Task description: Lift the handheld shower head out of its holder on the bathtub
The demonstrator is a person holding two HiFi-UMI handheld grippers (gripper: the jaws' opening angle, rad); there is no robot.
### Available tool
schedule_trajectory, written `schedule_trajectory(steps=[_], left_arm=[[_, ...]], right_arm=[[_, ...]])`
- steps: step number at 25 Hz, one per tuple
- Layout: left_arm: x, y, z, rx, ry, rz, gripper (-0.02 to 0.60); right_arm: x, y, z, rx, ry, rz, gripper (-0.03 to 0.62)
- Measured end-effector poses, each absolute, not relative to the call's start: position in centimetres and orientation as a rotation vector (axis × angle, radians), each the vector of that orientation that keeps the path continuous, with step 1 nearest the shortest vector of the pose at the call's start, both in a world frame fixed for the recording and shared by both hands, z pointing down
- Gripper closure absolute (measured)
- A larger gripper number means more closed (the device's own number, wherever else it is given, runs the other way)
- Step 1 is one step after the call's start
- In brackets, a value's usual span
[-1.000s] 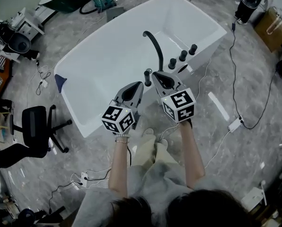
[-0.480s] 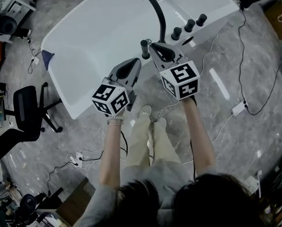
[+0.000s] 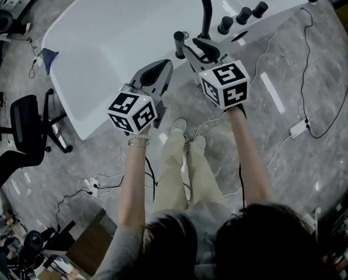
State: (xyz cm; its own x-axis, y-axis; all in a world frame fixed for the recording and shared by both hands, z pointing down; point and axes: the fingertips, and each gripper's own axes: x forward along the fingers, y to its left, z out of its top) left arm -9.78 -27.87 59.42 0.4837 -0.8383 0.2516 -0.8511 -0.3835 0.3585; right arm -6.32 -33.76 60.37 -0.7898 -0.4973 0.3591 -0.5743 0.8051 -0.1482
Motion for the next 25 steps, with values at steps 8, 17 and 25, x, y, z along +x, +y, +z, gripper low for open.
schedule_trajectory(steps=[8, 17, 25], left_arm=[[-10.7, -29.1, 62.2, 2.262, -1.415, 0.058, 0.577], [-12.0, -29.0, 65.4, 2.248, -1.423, 0.08, 0.577], [-12.3, -29.8, 67.5, 2.248, -1.413, 0.095, 0.577]], right_arm=[[-8.0, -34.3, 64.2, 0.738, -2.675, 0.384, 0.462], [-9.9, -35.1, 67.8, 0.716, -2.649, 0.33, 0.434], [-11.2, -35.8, 69.7, 0.713, -2.647, 0.329, 0.434]])
